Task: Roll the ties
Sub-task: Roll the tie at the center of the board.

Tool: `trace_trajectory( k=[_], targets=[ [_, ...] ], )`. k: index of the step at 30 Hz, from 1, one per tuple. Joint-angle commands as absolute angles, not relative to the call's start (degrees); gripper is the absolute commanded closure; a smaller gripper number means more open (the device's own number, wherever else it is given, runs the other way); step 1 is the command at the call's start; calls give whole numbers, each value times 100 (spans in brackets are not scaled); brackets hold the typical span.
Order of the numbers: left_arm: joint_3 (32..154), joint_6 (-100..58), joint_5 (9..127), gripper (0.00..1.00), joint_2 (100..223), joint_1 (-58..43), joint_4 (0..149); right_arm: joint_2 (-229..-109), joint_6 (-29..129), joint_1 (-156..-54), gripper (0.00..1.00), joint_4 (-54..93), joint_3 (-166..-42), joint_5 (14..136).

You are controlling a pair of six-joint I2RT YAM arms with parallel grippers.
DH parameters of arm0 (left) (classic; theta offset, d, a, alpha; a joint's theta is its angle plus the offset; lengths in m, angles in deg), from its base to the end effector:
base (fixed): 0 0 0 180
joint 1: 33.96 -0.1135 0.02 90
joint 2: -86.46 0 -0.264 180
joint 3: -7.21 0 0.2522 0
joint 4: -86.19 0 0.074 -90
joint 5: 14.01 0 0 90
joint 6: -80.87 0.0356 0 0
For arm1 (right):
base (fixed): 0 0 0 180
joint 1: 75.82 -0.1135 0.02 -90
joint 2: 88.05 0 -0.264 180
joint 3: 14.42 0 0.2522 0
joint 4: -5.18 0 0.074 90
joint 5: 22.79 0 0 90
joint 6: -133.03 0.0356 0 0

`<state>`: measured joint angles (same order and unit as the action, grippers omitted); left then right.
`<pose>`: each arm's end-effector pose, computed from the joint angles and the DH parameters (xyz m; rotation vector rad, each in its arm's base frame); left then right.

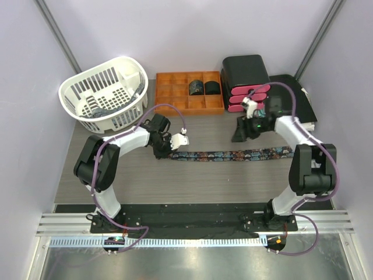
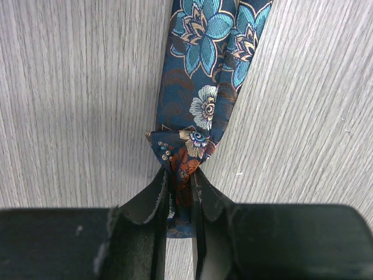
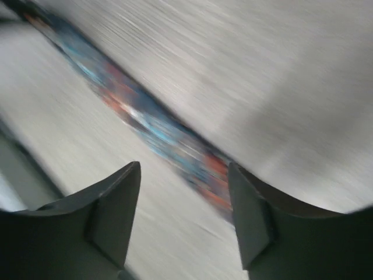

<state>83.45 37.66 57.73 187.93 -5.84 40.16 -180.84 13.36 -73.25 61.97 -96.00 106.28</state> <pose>0.2904 -0.1679 0.1626 1.7282 2.1362 -0.3621 0.3190 0.0081 0.2339 -0.7536 2.3909 0.7175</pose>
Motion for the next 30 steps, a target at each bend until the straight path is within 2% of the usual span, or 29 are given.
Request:
trace_trajectory(
  k=[1, 2, 3, 6, 8, 18, 30],
  targets=[
    [8214, 3684, 5525, 86, 18727, -548, 4061, -17999, 7376, -8380, 38, 2673, -8465, 11293],
    [8188, 3693, 5534, 86, 18718, -557, 4079, -18025, 7753, -8800, 41, 1806, -8330, 11231],
    [8188, 3702, 5534, 86, 18709, -548, 4096, -18103, 8122, -8969, 46, 1458, -8242, 11186],
    [8153, 3693, 5490, 86, 18666, -557, 4096, -18577, 9099, -9662, 53, 543, -8153, 11046],
    [8126, 3684, 5437, 86, 18630, -557, 4114, -18919, 9625, -9892, 53, -9, -8162, 10897],
    [8117, 3693, 5323, 86, 18595, -548, 4167, -20045, 10076, -10728, 59, -663, -8724, 10457],
    [8135, 3702, 5296, 86, 18639, -548, 4158, -20565, 10402, -11132, 67, -822, -8848, 10202]
  ],
)
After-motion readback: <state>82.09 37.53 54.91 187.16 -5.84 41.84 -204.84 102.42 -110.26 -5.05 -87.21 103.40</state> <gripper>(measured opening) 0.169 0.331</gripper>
